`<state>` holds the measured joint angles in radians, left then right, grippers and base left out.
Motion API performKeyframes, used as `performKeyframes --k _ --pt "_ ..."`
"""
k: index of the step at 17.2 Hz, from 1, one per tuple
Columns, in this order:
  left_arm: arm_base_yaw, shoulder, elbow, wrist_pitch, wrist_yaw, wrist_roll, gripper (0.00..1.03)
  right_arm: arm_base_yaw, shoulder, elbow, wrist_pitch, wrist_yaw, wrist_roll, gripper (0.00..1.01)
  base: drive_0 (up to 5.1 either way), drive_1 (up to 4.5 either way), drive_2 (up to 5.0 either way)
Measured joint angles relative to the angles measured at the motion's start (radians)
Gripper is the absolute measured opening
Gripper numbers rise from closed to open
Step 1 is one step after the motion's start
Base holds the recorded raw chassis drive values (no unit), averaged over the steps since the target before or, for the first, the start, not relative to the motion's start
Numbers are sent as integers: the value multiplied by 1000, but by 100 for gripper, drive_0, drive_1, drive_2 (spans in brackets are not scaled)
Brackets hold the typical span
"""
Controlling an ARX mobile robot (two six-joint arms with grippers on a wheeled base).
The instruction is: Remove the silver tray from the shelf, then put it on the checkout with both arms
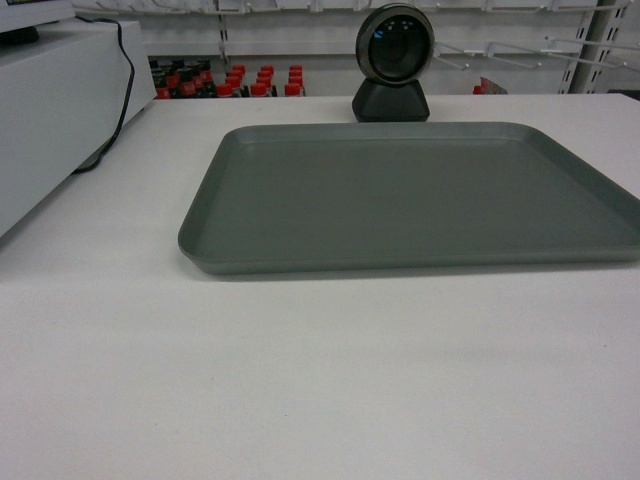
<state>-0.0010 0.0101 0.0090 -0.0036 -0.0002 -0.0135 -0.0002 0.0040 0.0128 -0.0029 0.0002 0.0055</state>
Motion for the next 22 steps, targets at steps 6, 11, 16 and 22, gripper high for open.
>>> performKeyframes --k 6,11,16,22 --pt "0 0 0 0 0 0 68 0 0 0 0 0 -1 72 0 0 0" --pt "0 0 0 0 0 1 99 0 0 0 0 0 0 98 0 0 0" --pt "0 0 0 0 0 2 98 0 0 0 0 0 0 98 0 0 0" --pt "0 0 0 -1 0 2 98 0 0 0 0 0 0 98 2 -277 281"
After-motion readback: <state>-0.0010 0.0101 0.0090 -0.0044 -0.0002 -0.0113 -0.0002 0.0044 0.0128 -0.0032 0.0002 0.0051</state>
